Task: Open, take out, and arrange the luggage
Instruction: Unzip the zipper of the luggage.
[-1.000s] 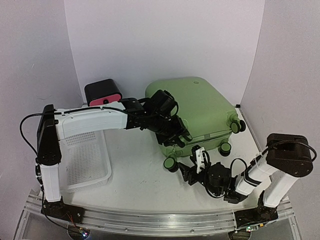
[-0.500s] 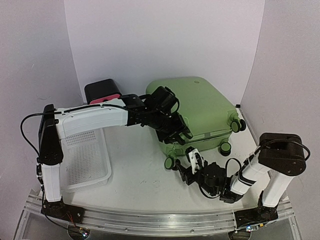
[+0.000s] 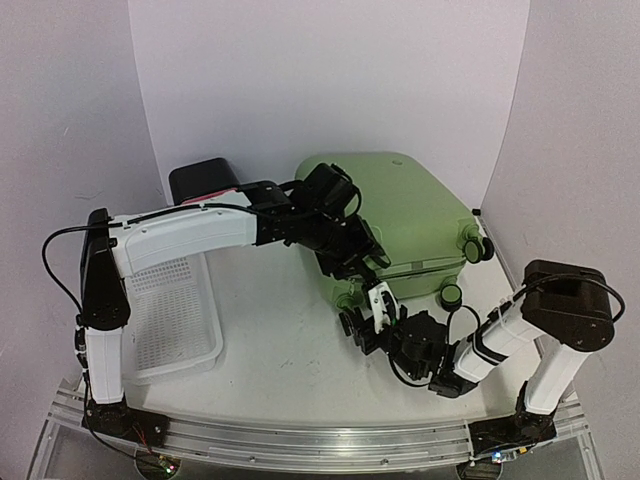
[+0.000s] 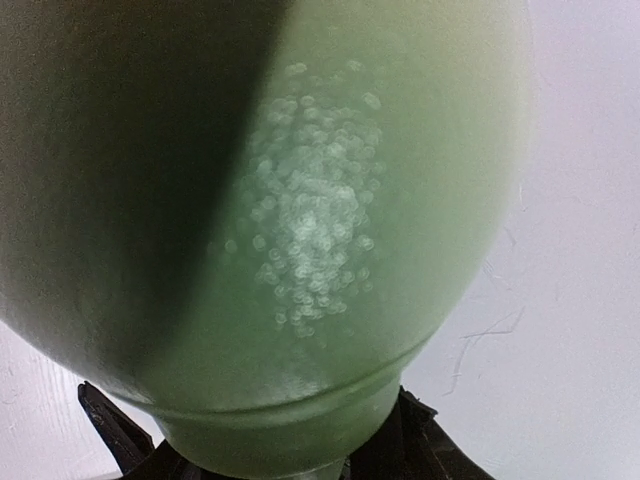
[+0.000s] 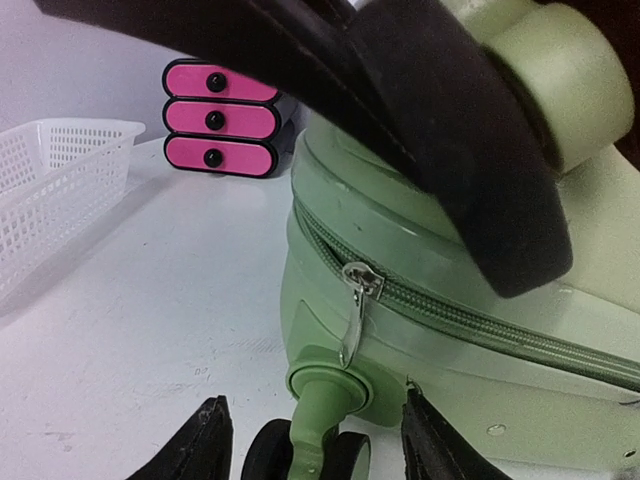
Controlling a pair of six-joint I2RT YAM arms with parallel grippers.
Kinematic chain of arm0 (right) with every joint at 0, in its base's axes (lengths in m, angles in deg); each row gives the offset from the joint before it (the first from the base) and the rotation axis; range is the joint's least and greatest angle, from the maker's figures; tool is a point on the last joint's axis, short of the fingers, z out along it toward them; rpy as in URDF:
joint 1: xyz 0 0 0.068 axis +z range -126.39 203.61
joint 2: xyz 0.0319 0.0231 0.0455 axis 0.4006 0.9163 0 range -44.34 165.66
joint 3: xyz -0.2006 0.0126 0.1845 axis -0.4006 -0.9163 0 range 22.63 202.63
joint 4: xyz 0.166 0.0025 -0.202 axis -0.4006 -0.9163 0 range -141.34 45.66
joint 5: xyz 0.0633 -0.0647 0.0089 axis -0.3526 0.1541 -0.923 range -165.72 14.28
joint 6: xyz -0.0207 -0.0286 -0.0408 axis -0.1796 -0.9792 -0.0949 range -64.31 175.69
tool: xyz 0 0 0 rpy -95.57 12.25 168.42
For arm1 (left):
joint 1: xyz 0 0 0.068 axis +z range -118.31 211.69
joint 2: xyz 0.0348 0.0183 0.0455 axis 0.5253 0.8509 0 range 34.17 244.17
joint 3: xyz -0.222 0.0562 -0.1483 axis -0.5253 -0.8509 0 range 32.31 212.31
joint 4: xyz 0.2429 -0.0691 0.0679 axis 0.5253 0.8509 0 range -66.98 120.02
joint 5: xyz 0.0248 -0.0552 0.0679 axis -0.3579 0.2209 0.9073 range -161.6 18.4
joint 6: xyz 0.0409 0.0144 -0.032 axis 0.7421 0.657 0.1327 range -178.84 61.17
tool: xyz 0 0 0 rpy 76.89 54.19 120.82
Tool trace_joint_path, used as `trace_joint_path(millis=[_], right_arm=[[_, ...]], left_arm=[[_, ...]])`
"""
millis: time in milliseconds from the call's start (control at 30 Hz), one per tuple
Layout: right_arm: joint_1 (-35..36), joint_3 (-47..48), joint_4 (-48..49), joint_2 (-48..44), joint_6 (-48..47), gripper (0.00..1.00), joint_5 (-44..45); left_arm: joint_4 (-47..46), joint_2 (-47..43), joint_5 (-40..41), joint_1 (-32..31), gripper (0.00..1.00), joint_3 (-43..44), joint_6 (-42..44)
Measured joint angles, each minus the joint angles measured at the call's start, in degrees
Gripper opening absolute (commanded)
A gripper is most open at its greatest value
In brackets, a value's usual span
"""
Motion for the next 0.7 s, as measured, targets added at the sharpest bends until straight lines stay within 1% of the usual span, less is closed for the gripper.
trace_joint_path(millis=[167,367,467,567,700], right_arm=[[-0.66,0.90,-0.02,-0.02,-0.28,0.50,0.22],[-1.36,2.64,-0.07,-0.85,-0.87,0.48,0.50],[-1.51,4.22,-0.04,-0.85,-1.11,0.47,0.74],[-1.51,5.51,-0.07,-0.85,-1.33,0.43,1.57],[-1.51,6.84,-0.02,-0.74,-1.60,0.39,3.34]], left_arm=[[0.07,0.00,0.20,0.17,0.00,0.83,-0.42],[0.09,0.02,0.39,0.15,0.00,1.05,-0.76],[1.31,0.63,0.59,0.15,0.00,2.82,-1.09],[1.88,1.27,1.03,0.15,0.00,4.76,-1.42],[2.60,2.54,1.29,0.15,0.00,8.26,-1.99]])
